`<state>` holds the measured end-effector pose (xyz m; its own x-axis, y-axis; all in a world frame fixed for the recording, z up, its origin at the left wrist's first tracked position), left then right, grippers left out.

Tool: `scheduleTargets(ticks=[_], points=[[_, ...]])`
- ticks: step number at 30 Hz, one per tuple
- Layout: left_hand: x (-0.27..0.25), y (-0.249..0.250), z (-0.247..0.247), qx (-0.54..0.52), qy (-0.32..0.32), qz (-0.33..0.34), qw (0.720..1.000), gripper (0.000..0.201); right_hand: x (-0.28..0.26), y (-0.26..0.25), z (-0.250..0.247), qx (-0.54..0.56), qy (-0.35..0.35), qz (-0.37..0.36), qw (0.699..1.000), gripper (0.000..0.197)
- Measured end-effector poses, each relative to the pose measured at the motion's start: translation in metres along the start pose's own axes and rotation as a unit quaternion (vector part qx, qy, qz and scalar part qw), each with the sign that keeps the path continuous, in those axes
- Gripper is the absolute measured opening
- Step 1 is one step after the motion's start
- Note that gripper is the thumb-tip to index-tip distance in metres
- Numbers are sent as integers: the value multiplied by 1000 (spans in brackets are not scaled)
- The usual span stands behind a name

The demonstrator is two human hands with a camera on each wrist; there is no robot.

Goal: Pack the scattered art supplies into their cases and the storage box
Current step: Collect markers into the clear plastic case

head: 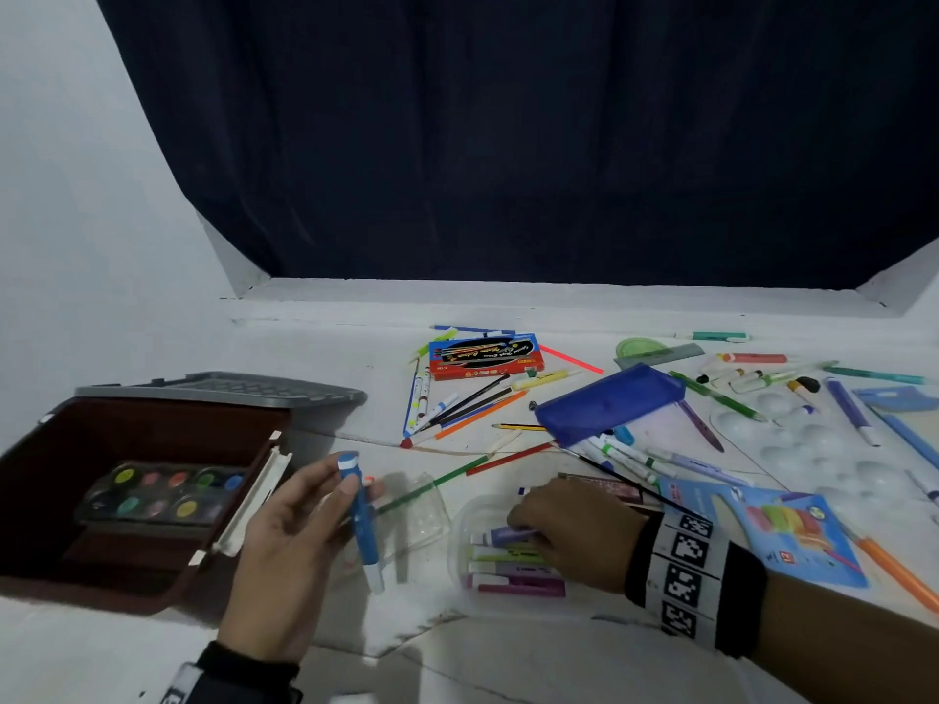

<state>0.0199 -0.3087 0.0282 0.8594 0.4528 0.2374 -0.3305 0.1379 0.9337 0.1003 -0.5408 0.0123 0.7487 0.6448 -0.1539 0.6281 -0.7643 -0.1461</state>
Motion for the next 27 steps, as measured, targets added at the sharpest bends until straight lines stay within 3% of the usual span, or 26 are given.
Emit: scheduleTargets(ticks=[3,6,7,9,10,12,18,24,27], points=[[-6,1,7,-3,-5,-9,1000,30,4,-3,5,-23,-5,9,1000,21],[-12,1,21,108,-113,52,986,28,7,-4,5,-28,-2,18,999,21],[-14,1,26,168,-158,84,969,28,7,-5,4,-27,-2,18,999,22],[-19,-1,36,302,-252,155,906,28,8,-7,4,-27,-2,13,1000,23],[-21,-4,42,343,-295,175,874,32,9,-7,5,-26,0,9,1000,22],[-24,-8,53,363,-352,180,844,36,10,-8,6,-21,0,6,1000,20],[-18,-12,87,449,-432,213,753,27,7,3,0,35,4,27,999,31],[-20,-27,129,510,-503,200,668,31,-17,31,-27,88,117,46,988,22],[-24,-39,149,532,-534,189,629,32,-23,44,-17,80,110,52,989,20]])
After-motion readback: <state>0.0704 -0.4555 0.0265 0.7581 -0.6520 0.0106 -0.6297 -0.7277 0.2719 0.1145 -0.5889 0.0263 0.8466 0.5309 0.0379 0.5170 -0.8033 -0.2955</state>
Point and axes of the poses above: each hand's wrist, its own x-axis towards the middle knuckle, its own z-axis out of the palm, y = z × x, the point moved 6 cm from there along x, towards the middle knuckle, and after that the axes turned 11 degrees about z, right-handed, at the moved point
